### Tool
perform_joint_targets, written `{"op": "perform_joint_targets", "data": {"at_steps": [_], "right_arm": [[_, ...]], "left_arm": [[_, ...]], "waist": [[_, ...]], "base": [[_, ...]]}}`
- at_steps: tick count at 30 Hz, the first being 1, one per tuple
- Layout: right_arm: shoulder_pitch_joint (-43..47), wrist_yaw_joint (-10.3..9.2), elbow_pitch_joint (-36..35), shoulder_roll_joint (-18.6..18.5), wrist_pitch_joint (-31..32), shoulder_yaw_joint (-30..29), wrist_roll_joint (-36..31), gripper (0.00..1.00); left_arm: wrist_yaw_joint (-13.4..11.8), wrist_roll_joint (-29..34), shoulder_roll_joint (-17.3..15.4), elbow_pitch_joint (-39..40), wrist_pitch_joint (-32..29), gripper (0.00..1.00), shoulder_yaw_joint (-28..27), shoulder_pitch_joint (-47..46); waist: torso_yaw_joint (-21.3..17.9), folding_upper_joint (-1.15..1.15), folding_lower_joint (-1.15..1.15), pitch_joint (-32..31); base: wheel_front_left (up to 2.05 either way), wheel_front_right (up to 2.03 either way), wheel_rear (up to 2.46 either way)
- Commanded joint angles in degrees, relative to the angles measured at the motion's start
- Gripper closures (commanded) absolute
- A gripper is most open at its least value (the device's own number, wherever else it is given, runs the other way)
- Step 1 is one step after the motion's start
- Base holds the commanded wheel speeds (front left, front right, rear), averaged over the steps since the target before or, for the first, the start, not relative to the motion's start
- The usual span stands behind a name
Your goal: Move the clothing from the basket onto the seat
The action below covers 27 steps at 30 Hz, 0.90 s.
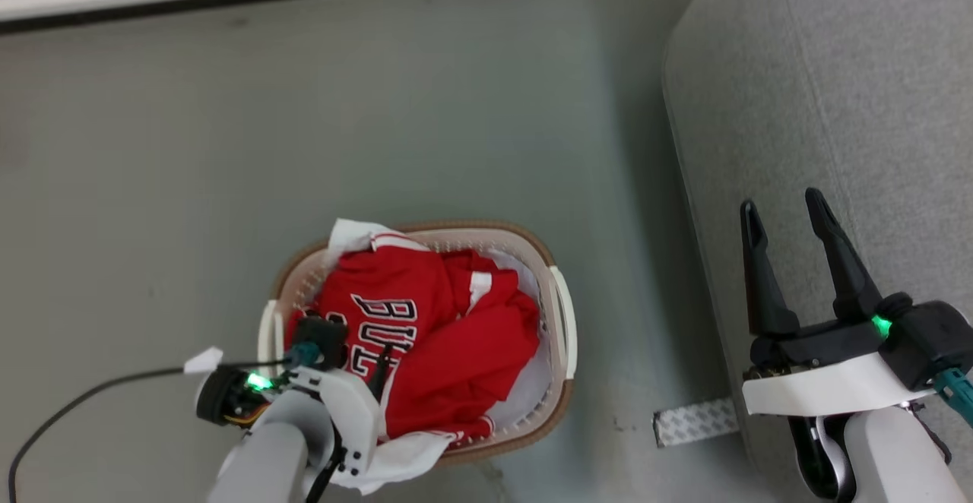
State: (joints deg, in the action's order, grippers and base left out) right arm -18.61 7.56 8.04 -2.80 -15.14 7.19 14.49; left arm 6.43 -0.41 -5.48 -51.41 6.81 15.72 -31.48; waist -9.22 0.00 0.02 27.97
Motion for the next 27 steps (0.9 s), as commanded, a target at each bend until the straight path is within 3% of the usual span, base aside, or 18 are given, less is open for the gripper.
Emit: {"op": "perform_joint_targets", "data": {"at_steps": [1, 13, 22, 23, 24, 25, 26, 27], "right_arm": [[-1.18, -0.13, -0.63, -0.17, -0.01, 0.28, 0.96, 0.0], [-4.41, -0.13, -4.22, -0.16, -0.01, 3.38, 6.34, 0.0], [-4.65, -0.13, -5.91, -0.16, -0.01, 4.13, 9.29, 0.0], [-4.54, -0.13, -5.74, -0.17, -0.01, 4.14, 9.23, 0.0], [-4.54, -0.13, -5.74, -0.17, -0.01, 4.14, 9.23, 0.0], [-4.48, -0.13, -5.64, -0.16, -0.01, 4.21, 9.23, 0.0], [-4.43, -0.13, -5.55, -0.18, -0.01, 4.2, 9.27, 0.0], [-4.45, -0.14, -5.44, -0.17, -0.01, 4.05, 9.37, 0.0]], "left_arm": [[-0.68, 0.9, -0.4, -1.96, -1.36, 0.0, 0.23, -2.1], [-3.58, 3.04, -3.17, -14.76, -8.88, 0.0, 2.18, -13.25], [-4.72, 3.95, -5.52, -18.18, -10.51, 0.0, 3.55, -18.31], [-4.77, 3.91, -5.43, -18.4, -10.22, 0.26, 3.7, -18.49], [-4.77, 3.91, -5.43, -18.4, -10.22, 0.26, 3.7, -18.49], [-4.46, 3.54, -5.33, -18.69, -10.22, 0.55, 3.64, -18.47], [-4.22, 2.7, -5.1, -19.08, -10.21, 0.65, 3.25, -18.28], [-3.99, 2.41, -4.88, -19.38, -10.18, 0.82, 3.18, -18.16]], "waist": [[-1.96, 0.0, -0.02, 4.29], [-5.14, 0.0, -0.02, 12.23], [-7.5, 0.0, -0.02, 17.49], [-7.54, 0.0, -0.02, 17.66], [-7.54, 0.0, -0.02, 17.66], [-7.6, 0.0, -0.02, 17.76], [-7.63, 0.0, -0.02, 17.79], [-7.65, 0.0, -0.02, 17.8]], "base": [[0.0, 0.0, 0.0], [0.0, 0.0, 0.0], [0.0, 0.0, 0.0], [0.0, 0.0, 0.0], [0.0, 0.0, 0.0], [0.0, 0.0, 0.0], [0.0, 0.0, 0.0], [0.0, 0.0, 0.0]]}}
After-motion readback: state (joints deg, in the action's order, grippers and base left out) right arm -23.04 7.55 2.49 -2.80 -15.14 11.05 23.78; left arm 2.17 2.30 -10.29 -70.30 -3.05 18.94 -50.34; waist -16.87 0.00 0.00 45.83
